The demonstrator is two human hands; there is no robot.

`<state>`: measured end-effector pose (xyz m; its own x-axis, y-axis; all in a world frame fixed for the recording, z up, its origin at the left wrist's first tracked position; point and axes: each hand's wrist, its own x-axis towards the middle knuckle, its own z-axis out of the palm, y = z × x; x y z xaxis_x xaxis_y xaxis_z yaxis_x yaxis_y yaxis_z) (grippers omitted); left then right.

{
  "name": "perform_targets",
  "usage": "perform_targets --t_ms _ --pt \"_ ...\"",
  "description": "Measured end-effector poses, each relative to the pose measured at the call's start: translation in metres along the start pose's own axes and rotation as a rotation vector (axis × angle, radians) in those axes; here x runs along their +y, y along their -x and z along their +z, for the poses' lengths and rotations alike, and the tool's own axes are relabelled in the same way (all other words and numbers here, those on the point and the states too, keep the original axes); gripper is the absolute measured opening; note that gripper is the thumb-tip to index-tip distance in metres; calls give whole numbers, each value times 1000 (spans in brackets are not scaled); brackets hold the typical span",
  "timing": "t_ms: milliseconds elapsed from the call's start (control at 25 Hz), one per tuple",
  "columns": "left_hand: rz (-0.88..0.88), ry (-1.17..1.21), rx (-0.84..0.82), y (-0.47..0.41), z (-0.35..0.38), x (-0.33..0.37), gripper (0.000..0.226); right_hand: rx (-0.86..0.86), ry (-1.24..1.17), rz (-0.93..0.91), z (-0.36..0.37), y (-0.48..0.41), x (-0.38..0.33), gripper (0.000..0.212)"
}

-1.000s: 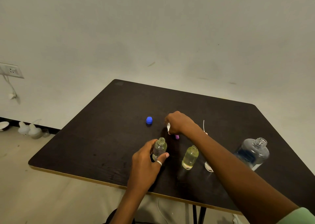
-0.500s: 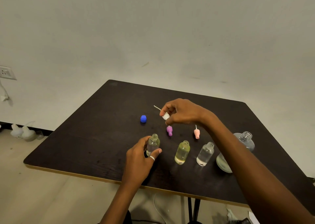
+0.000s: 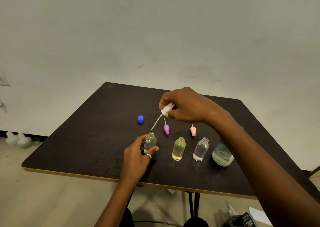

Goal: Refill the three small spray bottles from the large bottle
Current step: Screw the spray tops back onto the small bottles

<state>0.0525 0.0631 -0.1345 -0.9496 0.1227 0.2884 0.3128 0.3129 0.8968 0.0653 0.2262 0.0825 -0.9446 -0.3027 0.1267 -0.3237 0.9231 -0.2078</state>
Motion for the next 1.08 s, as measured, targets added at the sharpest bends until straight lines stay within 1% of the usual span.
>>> perform_targets --t_ms 520,680,760,880,1080 --pt "2 32 -9 -1 1 -6 53 -42 93 -32 31 -10 -19 28" --pt "-8 50 -9 -2 0 -6 49 54 27 -32 12 -9 -19 26" --pt "-7 58 -9 -2 0 -5 49 66 14 -30 4 -9 -19 26" --pt "0 68 -7 -2 0 -6 48 17 5 -45 7 -10 -23 26" --pt "2 52 -7 -2 0 -7 51 -55 55 -39 31 -15 -22 28"
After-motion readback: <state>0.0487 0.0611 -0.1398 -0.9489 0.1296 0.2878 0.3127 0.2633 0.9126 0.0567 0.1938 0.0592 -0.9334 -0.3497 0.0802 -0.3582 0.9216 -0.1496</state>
